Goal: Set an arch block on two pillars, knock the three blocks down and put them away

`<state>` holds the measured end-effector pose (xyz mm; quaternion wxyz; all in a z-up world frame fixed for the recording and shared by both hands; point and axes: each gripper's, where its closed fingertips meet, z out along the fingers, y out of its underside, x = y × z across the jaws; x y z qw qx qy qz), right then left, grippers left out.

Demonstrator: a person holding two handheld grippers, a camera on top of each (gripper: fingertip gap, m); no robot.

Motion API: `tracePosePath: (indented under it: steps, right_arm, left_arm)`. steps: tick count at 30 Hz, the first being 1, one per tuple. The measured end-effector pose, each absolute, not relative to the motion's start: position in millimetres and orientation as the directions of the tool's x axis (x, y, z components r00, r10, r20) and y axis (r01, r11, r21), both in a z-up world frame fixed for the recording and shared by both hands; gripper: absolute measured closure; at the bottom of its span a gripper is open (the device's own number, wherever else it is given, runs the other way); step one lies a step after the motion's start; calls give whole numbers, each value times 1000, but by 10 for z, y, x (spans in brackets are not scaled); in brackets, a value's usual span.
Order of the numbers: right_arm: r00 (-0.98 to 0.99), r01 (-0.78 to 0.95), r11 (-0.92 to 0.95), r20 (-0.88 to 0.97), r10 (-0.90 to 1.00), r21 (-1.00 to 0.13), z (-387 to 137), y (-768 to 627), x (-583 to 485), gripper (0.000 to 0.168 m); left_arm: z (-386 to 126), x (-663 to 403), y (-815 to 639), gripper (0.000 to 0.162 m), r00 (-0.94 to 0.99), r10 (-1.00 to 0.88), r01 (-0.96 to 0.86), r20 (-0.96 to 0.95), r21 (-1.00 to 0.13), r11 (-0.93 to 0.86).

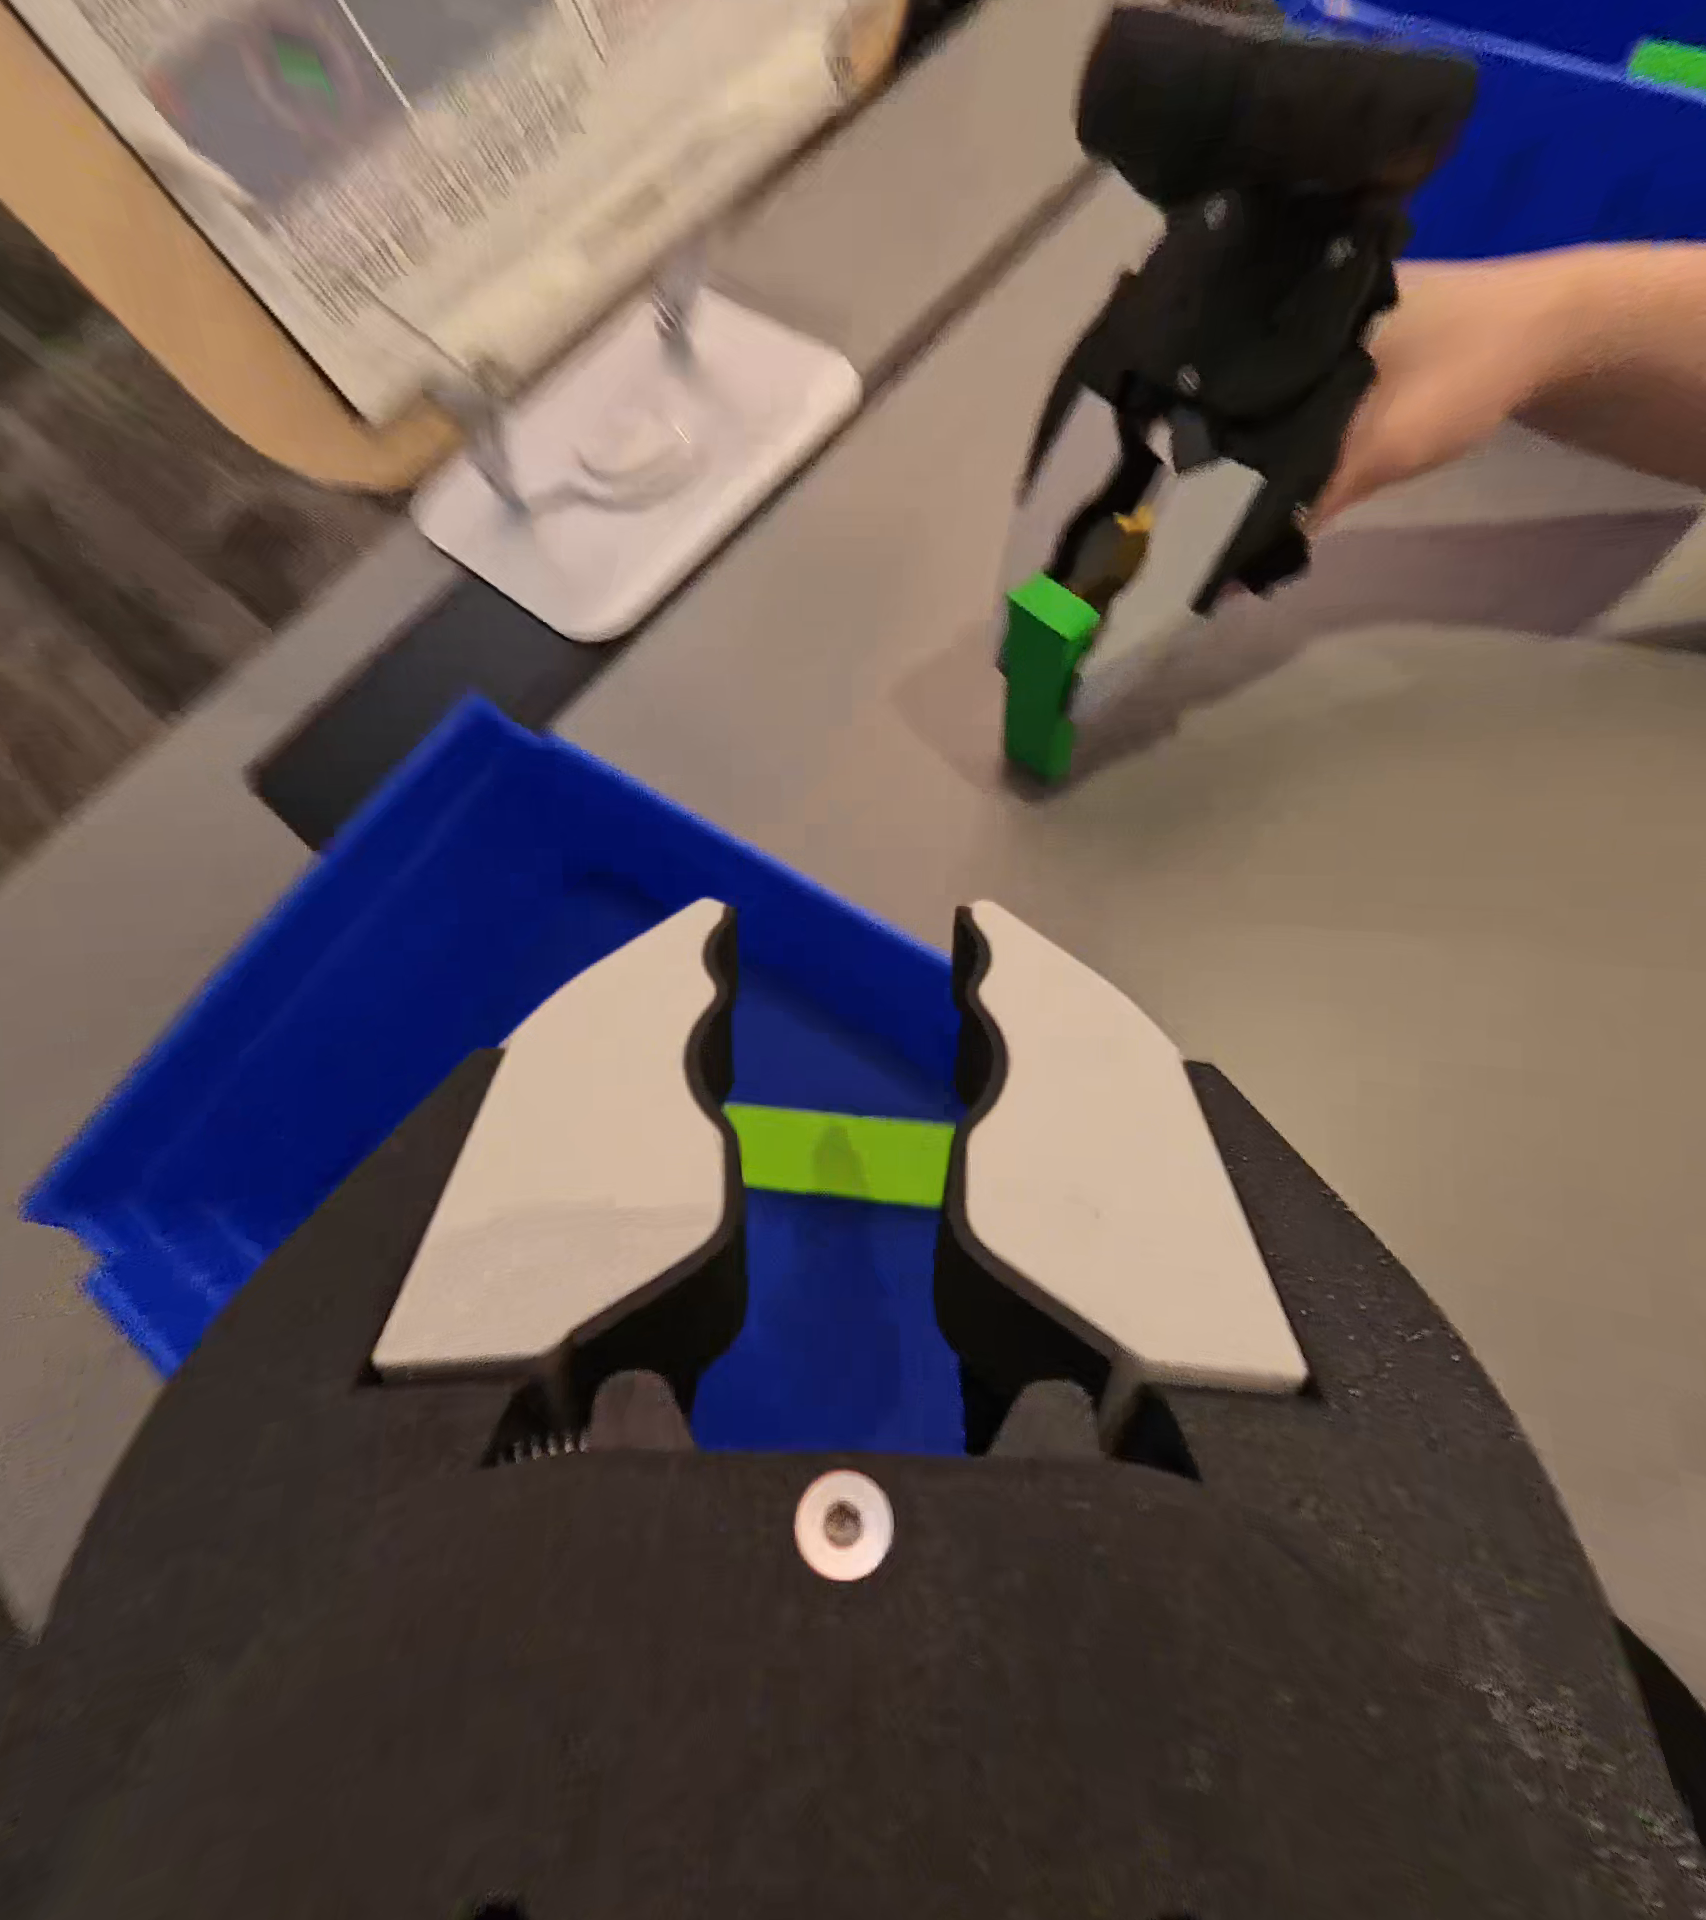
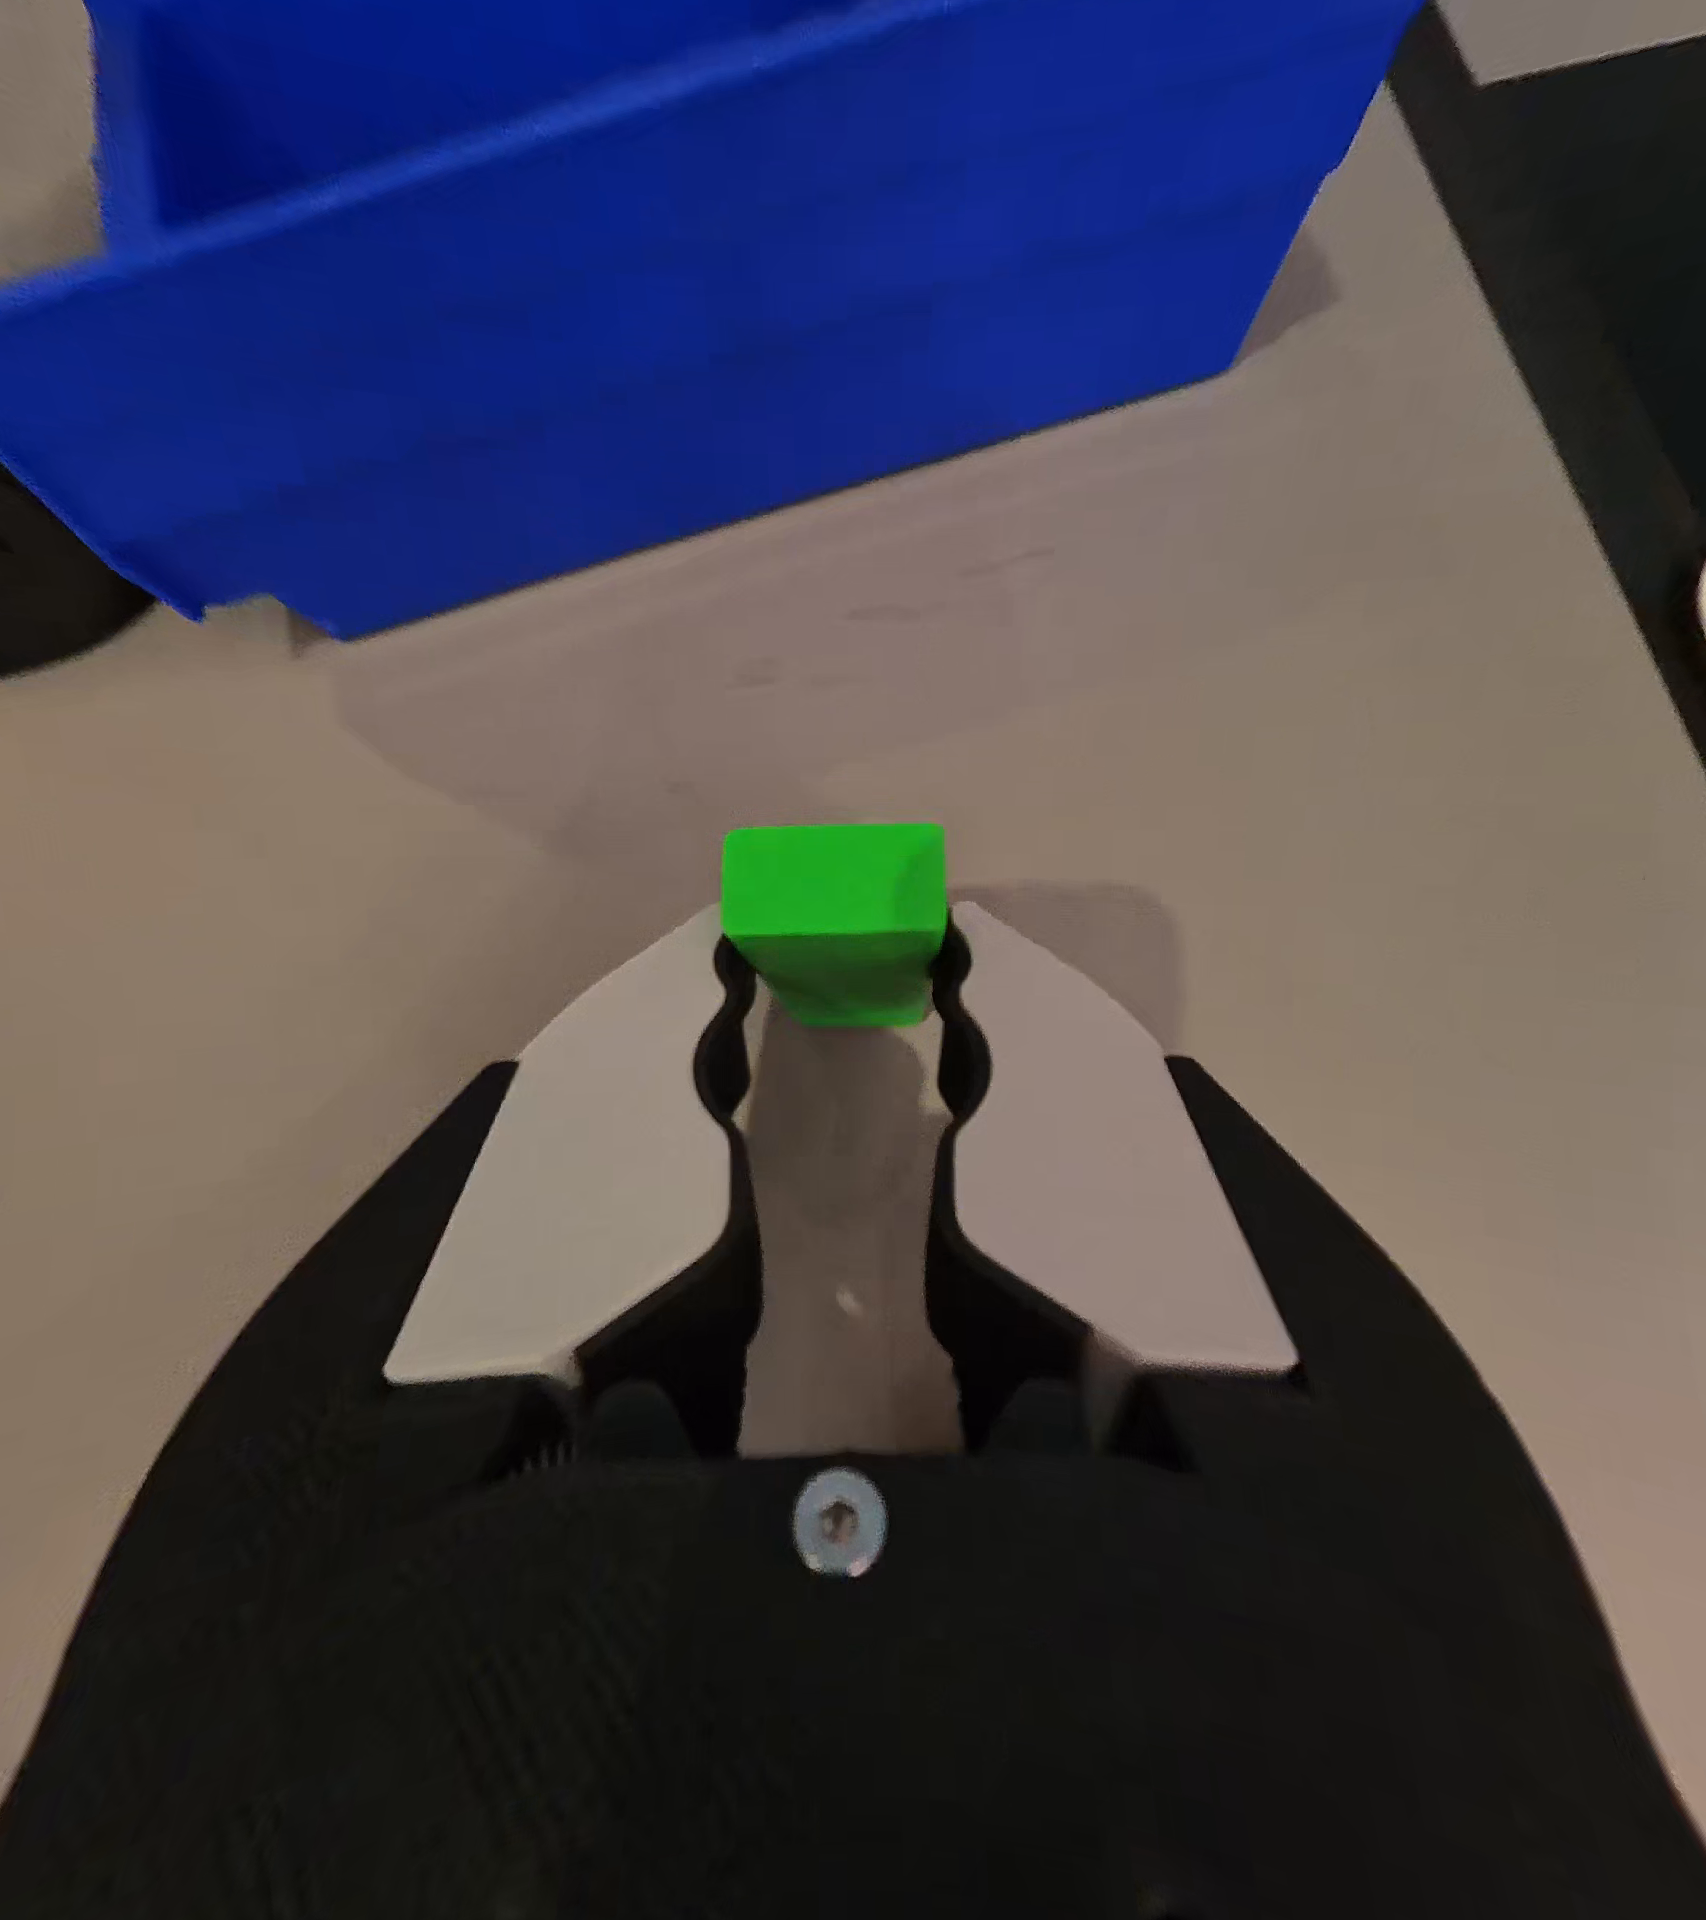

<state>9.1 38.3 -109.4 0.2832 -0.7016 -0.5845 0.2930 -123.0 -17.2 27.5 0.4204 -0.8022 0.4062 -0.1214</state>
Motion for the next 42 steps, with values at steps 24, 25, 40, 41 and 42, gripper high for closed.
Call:
tracePosePath:
  steps: [24,25,40,41,42]
  right_arm:
    - [48,636,-85,-70,996,-767,-1078,381,12,129]
    - [48,634,-84,-69,996,-768,-1068,383,12,128]
    - [135,530,18,105,985,-848,-545,359,220,105]
    - [140,522,37,128,982,-852,-463,329,275,105]
    - [140,515,55,147,979,-855,-383,289,333,105]
  left_arm:
    - [-447,-1598,62,106,768,-640,-526,7,-564,-637]
    - [-453,-1595,66,106,768,-641,-528,5,-562,-637]
    - [-882,-1778,104,116,936,-327,-269,127,-339,-901]
    - [-966,-1780,81,111,945,-302,-257,127,-286,-923]
    - [-1042,-1768,61,109,948,-292,-256,124,-248,-934]
